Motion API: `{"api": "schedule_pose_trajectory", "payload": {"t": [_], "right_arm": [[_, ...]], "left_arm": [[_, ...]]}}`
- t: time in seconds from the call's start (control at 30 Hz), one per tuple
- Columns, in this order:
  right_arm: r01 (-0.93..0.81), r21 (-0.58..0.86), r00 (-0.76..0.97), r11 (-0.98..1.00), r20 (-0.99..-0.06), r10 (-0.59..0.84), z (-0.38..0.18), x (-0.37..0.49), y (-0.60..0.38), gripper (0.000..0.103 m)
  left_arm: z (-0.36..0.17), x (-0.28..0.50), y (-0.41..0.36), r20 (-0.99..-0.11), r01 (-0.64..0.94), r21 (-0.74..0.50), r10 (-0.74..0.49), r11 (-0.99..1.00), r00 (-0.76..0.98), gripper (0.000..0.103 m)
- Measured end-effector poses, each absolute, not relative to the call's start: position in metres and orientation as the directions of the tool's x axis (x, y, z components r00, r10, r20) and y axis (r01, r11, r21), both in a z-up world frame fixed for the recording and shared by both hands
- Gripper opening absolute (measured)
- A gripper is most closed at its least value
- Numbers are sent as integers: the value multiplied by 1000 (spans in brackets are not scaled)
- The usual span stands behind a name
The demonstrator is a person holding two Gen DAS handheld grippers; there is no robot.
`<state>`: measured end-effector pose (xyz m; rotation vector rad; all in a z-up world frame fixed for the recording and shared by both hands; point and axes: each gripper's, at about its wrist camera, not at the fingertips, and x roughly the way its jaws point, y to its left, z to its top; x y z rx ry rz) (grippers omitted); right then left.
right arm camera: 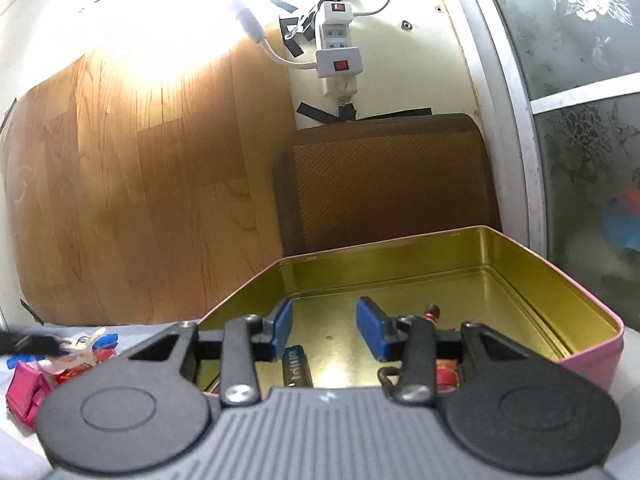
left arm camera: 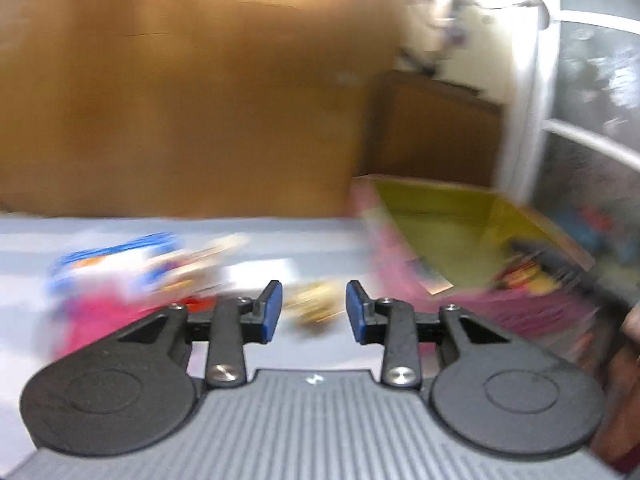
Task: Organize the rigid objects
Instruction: 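Grasp the white clothespin clip with the right gripper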
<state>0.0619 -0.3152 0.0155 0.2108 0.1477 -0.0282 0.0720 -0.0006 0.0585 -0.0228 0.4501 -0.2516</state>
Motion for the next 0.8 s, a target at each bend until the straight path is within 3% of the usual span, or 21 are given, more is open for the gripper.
{"api": "schedule_pose_trajectory", "payload": {"t": [0.2, 0.3, 0.4, 0.57, 0.8], "right_arm": [[-17, 152, 992, 988, -120, 35, 29, 48, -283, 38], [-140, 126, 979, 982, -130, 157, 42, 39, -247, 38], [-286, 142, 928, 948, -203, 311, 50, 47, -206, 38], [-379, 355, 801, 855, -337, 495, 53, 100, -150, 38], [-181, 708, 685, 682, -407, 604, 31, 183, -127, 38]], "left_arm": [[21, 71, 79, -517, 0, -25, -13, 1000, 856, 37], [12, 84, 98, -526, -80, -63, 35, 995, 849, 37], [4, 88, 103, -523, -106, -90, 43, 990, 851, 38], [8, 77, 100, -477, -73, -93, 20, 993, 879, 41], [2, 79, 105, -469, -56, -130, -12, 990, 883, 44]]}}
